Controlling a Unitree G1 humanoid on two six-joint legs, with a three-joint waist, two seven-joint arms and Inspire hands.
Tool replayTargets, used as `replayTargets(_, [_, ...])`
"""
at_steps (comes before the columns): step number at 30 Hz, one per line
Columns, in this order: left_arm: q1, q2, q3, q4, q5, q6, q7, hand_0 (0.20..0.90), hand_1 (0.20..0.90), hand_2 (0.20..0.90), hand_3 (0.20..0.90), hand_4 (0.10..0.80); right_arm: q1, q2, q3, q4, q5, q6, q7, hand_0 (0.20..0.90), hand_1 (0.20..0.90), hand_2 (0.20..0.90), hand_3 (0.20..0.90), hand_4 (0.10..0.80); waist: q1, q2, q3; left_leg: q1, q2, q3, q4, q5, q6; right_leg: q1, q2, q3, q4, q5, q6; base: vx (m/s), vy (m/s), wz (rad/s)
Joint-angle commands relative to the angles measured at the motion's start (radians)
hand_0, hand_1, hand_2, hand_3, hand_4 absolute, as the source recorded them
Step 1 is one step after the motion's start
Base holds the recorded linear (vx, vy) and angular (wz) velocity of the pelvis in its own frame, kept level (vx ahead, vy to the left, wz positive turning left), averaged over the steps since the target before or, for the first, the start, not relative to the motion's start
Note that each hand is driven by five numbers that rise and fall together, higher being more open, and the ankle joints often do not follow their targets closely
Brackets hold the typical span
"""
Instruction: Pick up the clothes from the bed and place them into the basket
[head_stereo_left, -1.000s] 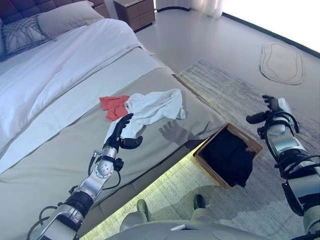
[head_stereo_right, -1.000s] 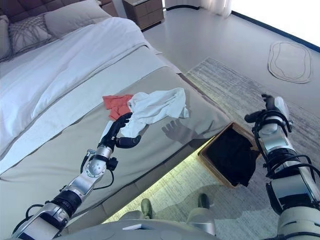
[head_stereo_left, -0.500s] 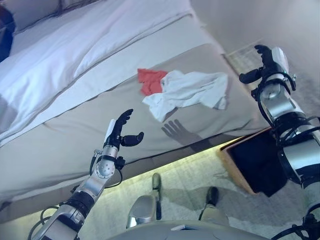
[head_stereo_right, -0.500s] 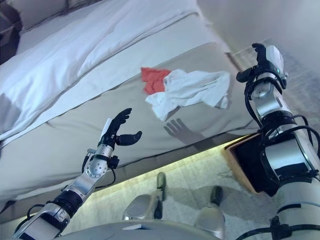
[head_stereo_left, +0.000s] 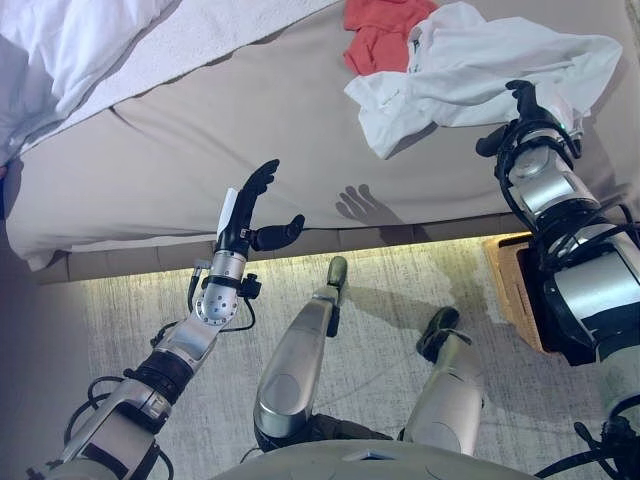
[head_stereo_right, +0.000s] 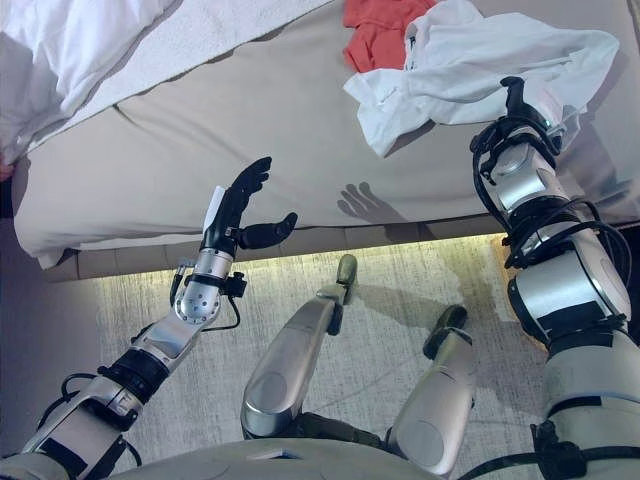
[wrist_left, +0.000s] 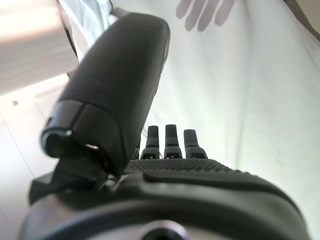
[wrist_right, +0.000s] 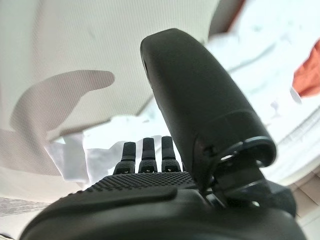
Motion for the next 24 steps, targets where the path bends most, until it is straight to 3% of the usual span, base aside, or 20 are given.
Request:
replayTargets(1, [0.014, 0.073, 0.061, -0.184, -0.054, -0.104, 0.067, 0.900, 0.900, 0.900, 0.900, 0.800, -0.139, -0.082, 0.049, -0.021, -0.020, 0.019, -0.058, 0.900, 0.900, 0.900, 0.900, 0.800, 0.017, -0.006, -0.022, -0.129, 0.026, -0.026, 0.242, -0.209, 0.017, -0.091, 0.030, 0.038, 0.185, -0.074, -0.048, -0.018, -0.009, 0.06])
replayTargets(9, [0.067, 0.088, 0.090, -0.253, -0.078, -0.113, 0.072, 0.900, 0.900, 0.900, 0.900, 0.800, -0.209, -0.134, 0.102, 0.034, -0.061, 0.098, -0.020, 0.900, 0.900, 0.900, 0.900, 0.800, 0.021, 0.011, -0.022, -0.276, 0.011, -0.024, 0.444, -0.296, 0.050, -0.243, 0.035, 0.086, 0.350, -0.133, -0.070, -0.019, 0.010, -0.01])
replayTargets(10, [0.078, 0.088, 0.092, -0.257, -0.080, -0.118, 0.070, 0.900, 0.900, 0.900, 0.900, 0.800, -0.224, -0.146, 0.107, 0.051, -0.056, 0.099, -0.020, 0.811, 0.811, 0.811, 0.796, 0.696, 0.022, 0.014, -0.022, -0.291, 0.007, -0.024, 0.468, -0.306, 0.054, -0.260, 0.038, 0.094, 0.373, -0.143, -0.072, 0.000, 0.000, 0.00])
replayTargets(11, [0.085, 0.088, 0.092, -0.260, -0.081, -0.120, 0.067, 0.900, 0.900, 0.900, 0.900, 0.800, -0.231, -0.151, 0.107, 0.062, -0.060, 0.096, -0.024, 0.594, 0.594, 0.594, 0.543, 0.443, 0.023, 0.016, -0.022, -0.300, 0.004, -0.025, 0.482, -0.311, 0.055, -0.269, 0.039, 0.097, 0.386, -0.149, -0.073, 0.000, 0.000, 0.00])
replayTargets(12, [0.097, 0.089, 0.092, -0.264, -0.078, -0.123, 0.062, 0.900, 0.900, 0.900, 0.900, 0.800, -0.244, -0.161, 0.109, 0.077, -0.066, 0.096, -0.032, 0.486, 0.486, 0.486, 0.417, 0.317, 0.024, 0.018, -0.022, -0.313, 0.000, -0.026, 0.507, -0.319, 0.056, -0.280, 0.040, 0.101, 0.406, -0.158, -0.075, 0.000, 0.000, 0.00])
replayTargets(13, [0.105, 0.090, 0.091, -0.268, -0.075, -0.126, 0.061, 0.900, 0.900, 0.900, 0.900, 0.800, -0.254, -0.169, 0.111, 0.086, -0.064, 0.097, -0.035, 0.448, 0.448, 0.448, 0.373, 0.273, 0.025, 0.021, -0.022, -0.321, -0.001, -0.026, 0.521, -0.324, 0.057, -0.289, 0.040, 0.102, 0.419, -0.163, -0.077, 0.000, 0.000, 0.00])
replayTargets(14, [0.114, 0.093, 0.091, -0.274, -0.073, -0.129, 0.063, 0.900, 0.900, 0.900, 0.900, 0.800, -0.266, -0.181, 0.115, 0.096, -0.053, 0.092, -0.041, 0.314, 0.314, 0.314, 0.216, 0.116, 0.025, 0.022, -0.022, -0.328, 0.000, -0.025, 0.534, -0.328, 0.058, -0.296, 0.041, 0.105, 0.429, -0.168, -0.078, 0.000, 0.000, 0.00])
replayTargets(15, [0.123, 0.093, 0.092, -0.279, -0.073, -0.131, 0.067, 0.900, 0.900, 0.900, 0.900, 0.800, -0.275, -0.192, 0.115, 0.101, -0.050, 0.085, -0.047, 0.300, 0.300, 0.300, 0.200, 0.100, 0.024, 0.022, -0.022, -0.332, -0.001, -0.024, 0.543, -0.332, 0.059, -0.301, 0.042, 0.106, 0.436, -0.172, -0.079, 0.000, 0.000, 0.00])
replayTargets(19, [0.161, 0.097, 0.105, -0.294, -0.081, -0.146, 0.066, 0.900, 0.900, 0.900, 0.900, 0.800, -0.293, -0.227, 0.109, 0.096, -0.031, 0.070, -0.108, 0.300, 0.300, 0.300, 0.200, 0.100, 0.023, 0.025, -0.022, -0.348, -0.006, -0.023, 0.565, -0.335, 0.060, -0.317, 0.047, 0.111, 0.457, -0.179, -0.080, 0.021, 0.006, 0.05])
replayTargets(20, [0.165, 0.099, 0.107, -0.298, -0.084, -0.147, 0.067, 0.900, 0.900, 0.900, 0.900, 0.800, -0.297, -0.233, 0.106, 0.084, -0.014, 0.072, -0.131, 0.356, 0.356, 0.356, 0.266, 0.166, 0.022, 0.024, -0.022, -0.348, -0.007, -0.023, 0.563, -0.334, 0.060, -0.317, 0.048, 0.111, 0.456, -0.178, -0.080, 0.000, 0.000, 0.00])
replayTargets(22, [0.177, 0.104, 0.110, -0.309, -0.083, -0.147, 0.068, 0.900, 0.900, 0.900, 0.900, 0.800, -0.301, -0.244, 0.089, 0.047, -0.003, 0.059, -0.182, 0.832, 0.832, 0.832, 0.820, 0.720, 0.020, 0.023, -0.022, -0.346, -0.007, -0.022, 0.558, -0.331, 0.059, -0.315, 0.050, 0.112, 0.452, -0.177, -0.079, 0.000, 0.000, 0.00])
replayTargets(23, [0.180, 0.105, 0.110, -0.311, -0.085, -0.150, 0.065, 0.900, 0.900, 0.900, 0.900, 0.800, -0.299, -0.248, 0.081, 0.034, -0.007, 0.047, -0.206, 0.900, 0.900, 0.900, 0.900, 0.800, 0.020, 0.022, -0.022, -0.345, -0.007, -0.022, 0.556, -0.330, 0.057, -0.313, 0.049, 0.111, 0.450, -0.175, -0.079, 0.000, 0.000, 0.00])
replayTargets(24, [0.182, 0.107, 0.109, -0.312, -0.086, -0.151, 0.062, 0.900, 0.900, 0.900, 0.900, 0.800, -0.299, -0.248, 0.076, 0.024, -0.011, 0.032, -0.220, 0.900, 0.900, 0.900, 0.900, 0.800, 0.019, 0.021, -0.022, -0.340, -0.007, -0.022, 0.551, -0.327, 0.056, -0.309, 0.050, 0.112, 0.445, -0.170, -0.078, 0.000, 0.000, 0.00])
